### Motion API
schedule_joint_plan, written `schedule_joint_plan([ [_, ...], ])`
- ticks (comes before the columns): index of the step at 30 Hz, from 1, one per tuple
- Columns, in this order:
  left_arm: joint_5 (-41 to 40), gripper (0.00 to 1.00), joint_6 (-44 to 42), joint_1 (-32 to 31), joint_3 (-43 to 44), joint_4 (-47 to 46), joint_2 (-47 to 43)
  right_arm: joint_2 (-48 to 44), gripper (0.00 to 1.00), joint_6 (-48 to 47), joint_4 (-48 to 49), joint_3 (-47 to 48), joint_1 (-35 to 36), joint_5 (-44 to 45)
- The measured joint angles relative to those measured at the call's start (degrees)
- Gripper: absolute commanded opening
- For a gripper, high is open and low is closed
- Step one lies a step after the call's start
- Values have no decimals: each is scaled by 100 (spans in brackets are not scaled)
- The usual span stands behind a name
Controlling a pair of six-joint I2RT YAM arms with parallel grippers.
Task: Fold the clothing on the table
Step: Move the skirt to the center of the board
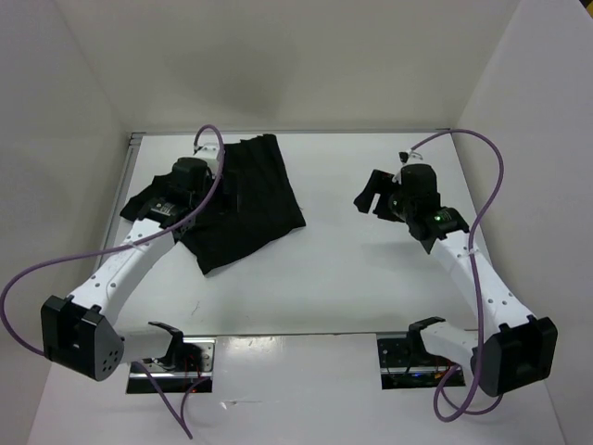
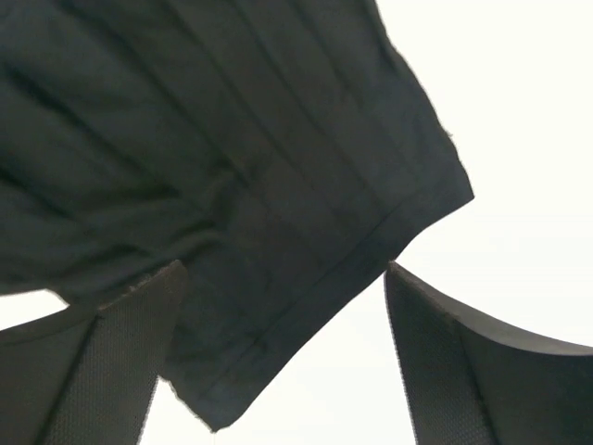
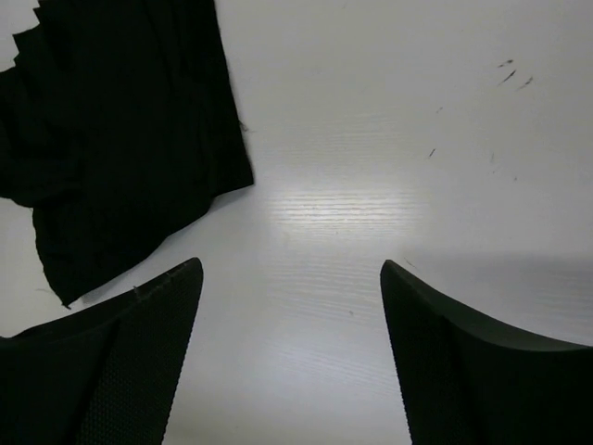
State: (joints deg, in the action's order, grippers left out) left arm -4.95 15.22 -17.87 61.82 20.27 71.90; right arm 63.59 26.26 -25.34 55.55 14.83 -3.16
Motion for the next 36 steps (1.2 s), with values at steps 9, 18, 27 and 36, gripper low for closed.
schedule_joint_plan([
  [9, -79, 97, 205, 0, -236, 273, -140, 595, 71, -72, -15, 321, 315, -184],
  [18, -140, 96, 654, 0, -463, 601, -175, 2065, 71, -520, 33, 1447, 2275, 1014],
  [27, -284, 97, 752, 0, -522, 890, -597, 3829, 70, -844, 173, 1969, 2634, 1519],
  [36, -1032, 50, 1322, 13, -496, 1266, 522, 4649, 69, -1036, 197, 2754, 2634, 1941],
])
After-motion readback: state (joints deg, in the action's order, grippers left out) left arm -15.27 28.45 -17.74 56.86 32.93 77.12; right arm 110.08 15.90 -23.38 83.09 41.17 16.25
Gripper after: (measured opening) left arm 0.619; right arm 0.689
